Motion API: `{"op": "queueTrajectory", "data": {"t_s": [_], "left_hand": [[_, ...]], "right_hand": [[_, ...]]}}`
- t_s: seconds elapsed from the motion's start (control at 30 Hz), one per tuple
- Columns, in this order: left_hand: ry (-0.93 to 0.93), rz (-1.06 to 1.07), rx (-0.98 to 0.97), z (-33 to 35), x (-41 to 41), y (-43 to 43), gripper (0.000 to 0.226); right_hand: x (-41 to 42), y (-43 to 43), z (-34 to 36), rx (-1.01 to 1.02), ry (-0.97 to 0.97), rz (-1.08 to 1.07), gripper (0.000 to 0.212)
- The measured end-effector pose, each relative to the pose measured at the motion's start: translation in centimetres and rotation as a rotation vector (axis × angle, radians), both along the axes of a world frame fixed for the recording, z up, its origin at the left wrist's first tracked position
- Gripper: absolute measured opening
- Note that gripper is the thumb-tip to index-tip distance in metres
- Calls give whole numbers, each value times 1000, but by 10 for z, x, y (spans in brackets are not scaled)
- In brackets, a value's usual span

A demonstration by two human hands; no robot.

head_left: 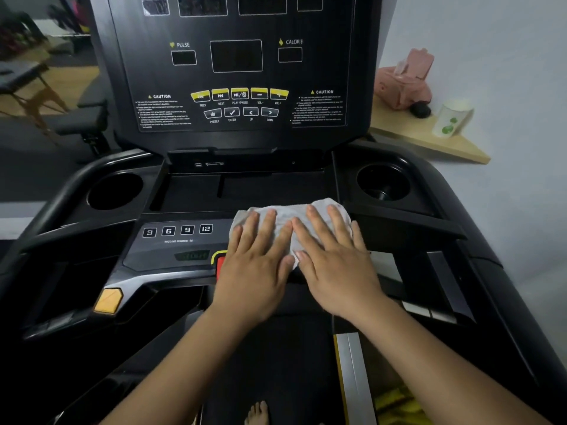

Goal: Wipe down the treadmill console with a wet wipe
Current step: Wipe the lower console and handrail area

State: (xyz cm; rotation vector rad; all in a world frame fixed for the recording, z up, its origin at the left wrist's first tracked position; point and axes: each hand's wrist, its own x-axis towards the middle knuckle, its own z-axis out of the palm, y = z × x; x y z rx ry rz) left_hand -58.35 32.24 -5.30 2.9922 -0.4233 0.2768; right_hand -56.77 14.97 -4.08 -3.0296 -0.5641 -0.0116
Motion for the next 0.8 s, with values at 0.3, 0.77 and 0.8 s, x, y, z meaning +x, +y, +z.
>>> {"op": "queueTrajectory", "data": {"t_s": [0.3,0.77,0.8], "left_hand": [[52,-148,66,-4,-43,-42,62],[119,-150,95,0,-45,-26,71],[124,-157,77,4,-39,-28,70]], "right_hand": [[-34,-47,-4,200,184,-107,55],[-50,-54,-12,111,96,35,62],[-45,-53,-9,119,120,25,61]]}}
